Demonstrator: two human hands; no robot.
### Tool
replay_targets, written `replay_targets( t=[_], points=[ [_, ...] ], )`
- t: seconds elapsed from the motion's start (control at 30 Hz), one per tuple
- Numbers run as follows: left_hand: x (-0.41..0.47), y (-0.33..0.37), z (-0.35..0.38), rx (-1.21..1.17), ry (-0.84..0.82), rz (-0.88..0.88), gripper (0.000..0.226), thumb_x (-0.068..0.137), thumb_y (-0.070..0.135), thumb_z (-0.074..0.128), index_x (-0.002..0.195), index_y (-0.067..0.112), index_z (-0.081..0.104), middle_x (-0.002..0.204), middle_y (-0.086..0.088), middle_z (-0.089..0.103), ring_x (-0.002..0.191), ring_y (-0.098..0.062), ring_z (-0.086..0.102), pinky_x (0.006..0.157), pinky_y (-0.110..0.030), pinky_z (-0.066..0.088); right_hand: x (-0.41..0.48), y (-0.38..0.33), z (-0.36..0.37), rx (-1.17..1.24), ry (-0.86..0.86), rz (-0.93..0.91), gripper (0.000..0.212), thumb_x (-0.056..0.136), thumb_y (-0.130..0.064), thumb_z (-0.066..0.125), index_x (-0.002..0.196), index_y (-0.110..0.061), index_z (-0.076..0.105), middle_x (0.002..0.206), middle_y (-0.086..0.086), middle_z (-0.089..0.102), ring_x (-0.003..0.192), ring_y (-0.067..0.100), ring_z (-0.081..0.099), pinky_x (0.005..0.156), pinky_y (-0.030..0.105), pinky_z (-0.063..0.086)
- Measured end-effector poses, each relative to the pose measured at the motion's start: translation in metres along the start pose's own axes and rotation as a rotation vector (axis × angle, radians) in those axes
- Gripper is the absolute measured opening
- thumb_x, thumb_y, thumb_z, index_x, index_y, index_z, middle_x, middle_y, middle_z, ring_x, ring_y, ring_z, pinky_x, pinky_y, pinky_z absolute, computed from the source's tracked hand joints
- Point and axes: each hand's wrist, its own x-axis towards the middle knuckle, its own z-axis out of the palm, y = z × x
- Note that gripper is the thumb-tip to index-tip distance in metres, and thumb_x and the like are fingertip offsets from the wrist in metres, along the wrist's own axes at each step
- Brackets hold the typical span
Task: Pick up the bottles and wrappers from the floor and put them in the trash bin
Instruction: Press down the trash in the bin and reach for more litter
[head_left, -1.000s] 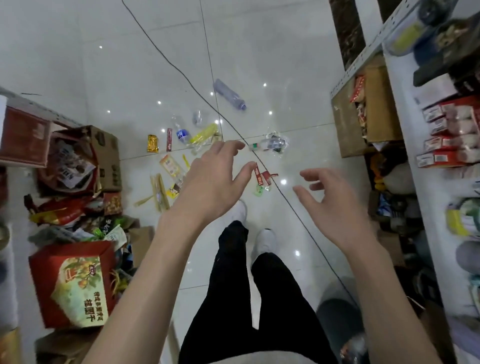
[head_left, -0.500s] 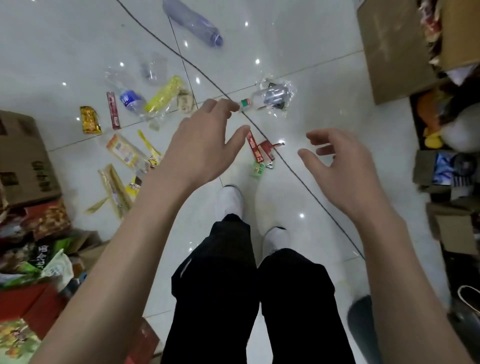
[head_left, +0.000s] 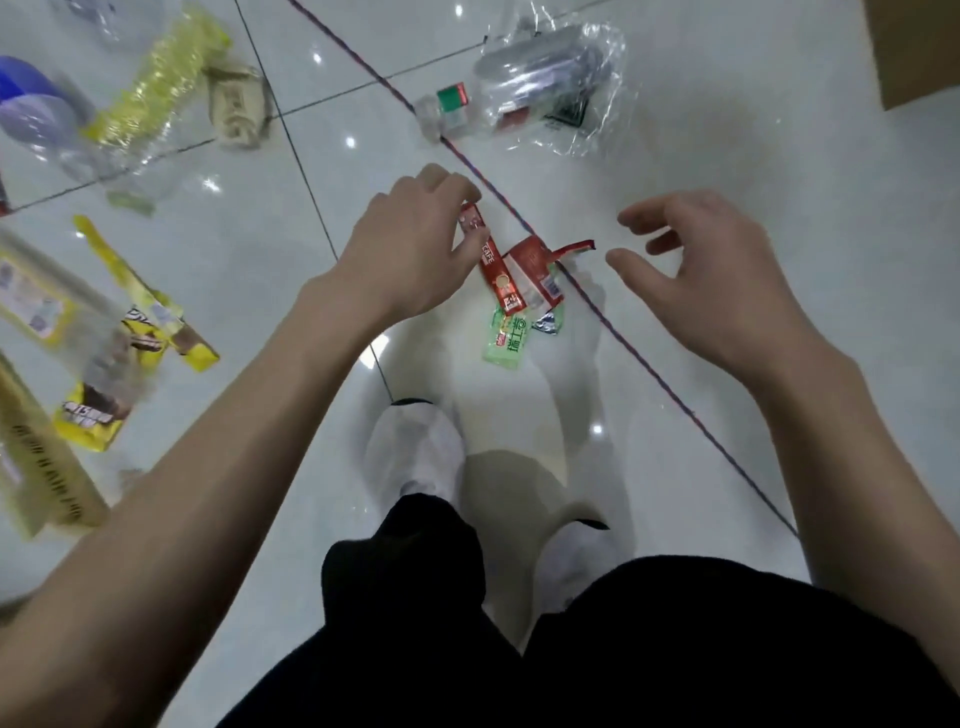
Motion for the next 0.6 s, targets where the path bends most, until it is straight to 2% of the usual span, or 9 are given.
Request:
replay_targets(
  t=[0.13,0.27,0.4,0.5,0.6],
  points=[
    [0.024,-0.02,0.051,0.093,0.019,0.073,0.043,0.099,0.032,0.052,0.137,0.012,0.052,0.139,-0.011,0.051,0.12,-0.035,0.05,0.094,-0.046,0.04,0.024,0.017,0.035,0.008,-0.012,-0.026,0.034,0.095,-0.037,0.064,0.125,-0.022,0.064,0.121,-0.001,0.061,0.098,0.013,0.062,0.09,0.031,0.047],
    [0.037,-0.03,0.082,0.158,0.056,0.135,0.042,0.092,0.019,0.059,0.134,0.015,0.056,0.147,-0.009,0.047,0.128,-0.036,0.046,0.096,-0.046,0.038,0.042,0.028,0.065,0.014,-0.037,-0.043,0.033,0.094,-0.035,0.064,0.125,-0.022,0.064,0.12,0.001,0.061,0.101,0.013,0.062,0.092,0.028,0.044],
    [0.044,-0.042,0.101,0.265,0.084,0.187,0.041,0.087,0.014,0.058,0.128,0.019,0.061,0.154,-0.012,0.042,0.135,-0.038,0.042,0.1,-0.047,0.034,0.053,0.033,0.091,0.007,-0.019,-0.053,0.042,0.091,-0.039,0.062,0.129,-0.02,0.061,0.124,0.006,0.058,0.112,0.024,0.06,0.101,0.044,0.047],
    [0.044,-0.046,0.104,0.299,0.104,0.206,0.033,0.086,0.016,0.053,0.117,0.018,0.064,0.15,-0.012,0.046,0.132,-0.038,0.044,0.098,-0.045,0.035,0.06,0.033,0.106,-0.016,0.018,-0.069,0.047,0.087,-0.04,0.062,0.129,-0.019,0.06,0.126,0.008,0.056,0.115,0.031,0.056,0.1,0.047,0.045],
    [0.042,-0.051,0.103,0.335,0.147,0.227,0.023,0.082,0.016,0.052,0.102,0.015,0.063,0.142,-0.013,0.052,0.127,-0.038,0.048,0.094,-0.045,0.036,0.067,0.034,0.117,-0.073,0.031,-0.088,0.045,0.085,-0.035,0.067,0.127,-0.019,0.062,0.126,0.01,0.056,0.114,0.034,0.052,0.098,0.043,0.042]
  ],
)
